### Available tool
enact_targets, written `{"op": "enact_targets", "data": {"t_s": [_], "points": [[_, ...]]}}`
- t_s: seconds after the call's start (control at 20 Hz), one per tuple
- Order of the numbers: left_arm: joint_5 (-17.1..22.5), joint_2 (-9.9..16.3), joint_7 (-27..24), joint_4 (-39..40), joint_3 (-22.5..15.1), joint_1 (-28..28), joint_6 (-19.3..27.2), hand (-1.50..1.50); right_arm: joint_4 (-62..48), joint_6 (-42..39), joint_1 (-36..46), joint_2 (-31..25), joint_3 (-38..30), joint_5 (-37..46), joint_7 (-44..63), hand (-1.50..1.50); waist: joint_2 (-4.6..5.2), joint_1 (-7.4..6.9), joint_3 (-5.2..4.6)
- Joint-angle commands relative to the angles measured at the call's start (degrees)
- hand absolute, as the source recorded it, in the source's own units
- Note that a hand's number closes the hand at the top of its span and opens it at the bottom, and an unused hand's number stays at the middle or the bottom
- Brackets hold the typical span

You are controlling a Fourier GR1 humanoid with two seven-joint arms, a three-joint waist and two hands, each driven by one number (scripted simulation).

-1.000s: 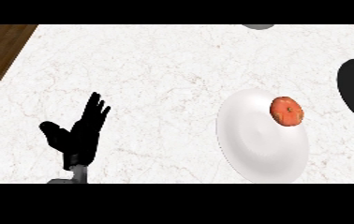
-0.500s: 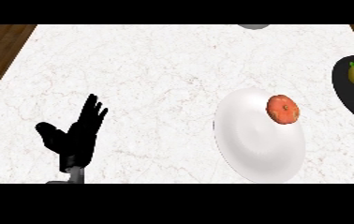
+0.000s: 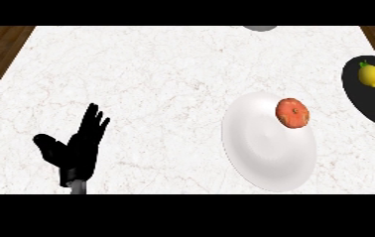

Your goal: Pick the lemon from the plate and place it in the pan

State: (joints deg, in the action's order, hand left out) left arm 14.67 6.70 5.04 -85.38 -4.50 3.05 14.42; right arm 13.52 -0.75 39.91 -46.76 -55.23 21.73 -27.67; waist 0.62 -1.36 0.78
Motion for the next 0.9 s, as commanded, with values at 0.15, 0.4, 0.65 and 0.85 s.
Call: {"op": "enact_targets", "data": {"t_s": [0.15,0.4,0.65,0.85], "points": [[0.83,0.46,1.71,0.21,0.17,2.88,-1.12,0.0,-2.09,-18.77,-8.61,-3.61,-2.43,-4.94,-7.61,-1.5,-0.24,0.67,-0.55],[-0.83,-0.06,2.87,-0.21,-0.96,2.78,-0.41,0.0,-0.53,-19.52,-9.9,-3.89,-0.57,-5.72,-8.43,-1.5,-0.35,0.59,-0.64],[-2.48,-2.21,1.0,0.74,-2.07,3.39,0.53,0.0,1.06,-16.95,-10.57,-2.11,0.72,-7.86,-6.14,-1.5,-0.49,0.8,-0.72],[-1.19,-0.1,4.67,-0.81,0.82,1.25,0.17,0.0,3.86,-16.44,-14.33,-0.69,2.29,-9.69,-6.54,-1.5,-0.63,1.2,-0.77]]}}
